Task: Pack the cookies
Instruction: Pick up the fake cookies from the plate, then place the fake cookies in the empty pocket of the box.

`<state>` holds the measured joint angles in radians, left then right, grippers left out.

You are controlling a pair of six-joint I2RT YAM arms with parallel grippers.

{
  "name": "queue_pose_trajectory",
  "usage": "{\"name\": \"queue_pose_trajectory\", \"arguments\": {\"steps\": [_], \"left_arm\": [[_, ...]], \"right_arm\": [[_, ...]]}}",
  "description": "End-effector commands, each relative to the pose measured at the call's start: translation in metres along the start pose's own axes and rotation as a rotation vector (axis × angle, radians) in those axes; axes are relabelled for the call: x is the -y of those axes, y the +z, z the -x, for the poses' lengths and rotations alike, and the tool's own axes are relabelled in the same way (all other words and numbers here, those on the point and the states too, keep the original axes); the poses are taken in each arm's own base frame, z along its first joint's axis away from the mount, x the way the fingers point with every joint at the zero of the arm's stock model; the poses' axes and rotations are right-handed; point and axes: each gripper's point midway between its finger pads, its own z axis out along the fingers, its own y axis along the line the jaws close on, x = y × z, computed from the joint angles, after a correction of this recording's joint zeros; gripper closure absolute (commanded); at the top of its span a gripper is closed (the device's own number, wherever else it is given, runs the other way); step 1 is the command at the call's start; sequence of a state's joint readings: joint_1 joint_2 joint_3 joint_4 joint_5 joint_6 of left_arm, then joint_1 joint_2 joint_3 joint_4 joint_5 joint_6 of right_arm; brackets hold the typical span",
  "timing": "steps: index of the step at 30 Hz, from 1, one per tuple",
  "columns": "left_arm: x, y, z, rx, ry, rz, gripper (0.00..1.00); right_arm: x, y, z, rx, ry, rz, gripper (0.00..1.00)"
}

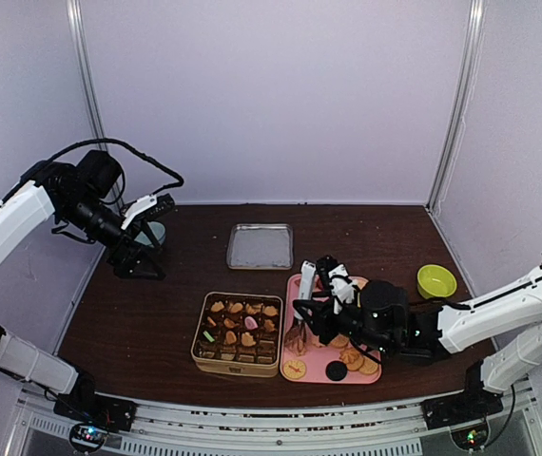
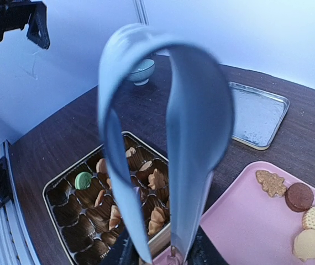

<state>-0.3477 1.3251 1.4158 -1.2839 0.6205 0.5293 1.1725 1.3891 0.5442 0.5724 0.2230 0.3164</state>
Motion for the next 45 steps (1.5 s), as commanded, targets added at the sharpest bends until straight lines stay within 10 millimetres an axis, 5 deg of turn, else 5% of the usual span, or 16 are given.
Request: {"name": "queue_pose_trajectory", "arguments": {"steps": [1,6,18,29,45], "left_arm": [[-0.001,-0.007,0.006,0.02,0.008,0.012,0.02],[0.001,-0.007,0.006,0.021,0.009,0.009,0.02],[-0.004,-0.005,-0.006,0.001,-0.005,0.026,0.02],[-0.025,-0.009,-0.026,-0.011,-0.102,0.087,0.02],[-0.027,-0.009,-0.026,-0.01,-0.106,0.092,0.02]], "right_arm": [[0.005,-0.011,-0.003,-0.015,0.039,-0.021,0.8],[0.006,-0.019,0.015,0.022,0.076,-0.026,0.99],[-0.028,-0.022,0.105,0.157,-0.006,0.038,1.0],[-0.063,0.028,0.093,0.094,-0.111,0.063,1.0],[-0.068,0.036,0.073,0.054,-0.107,0.066,0.89]]}}
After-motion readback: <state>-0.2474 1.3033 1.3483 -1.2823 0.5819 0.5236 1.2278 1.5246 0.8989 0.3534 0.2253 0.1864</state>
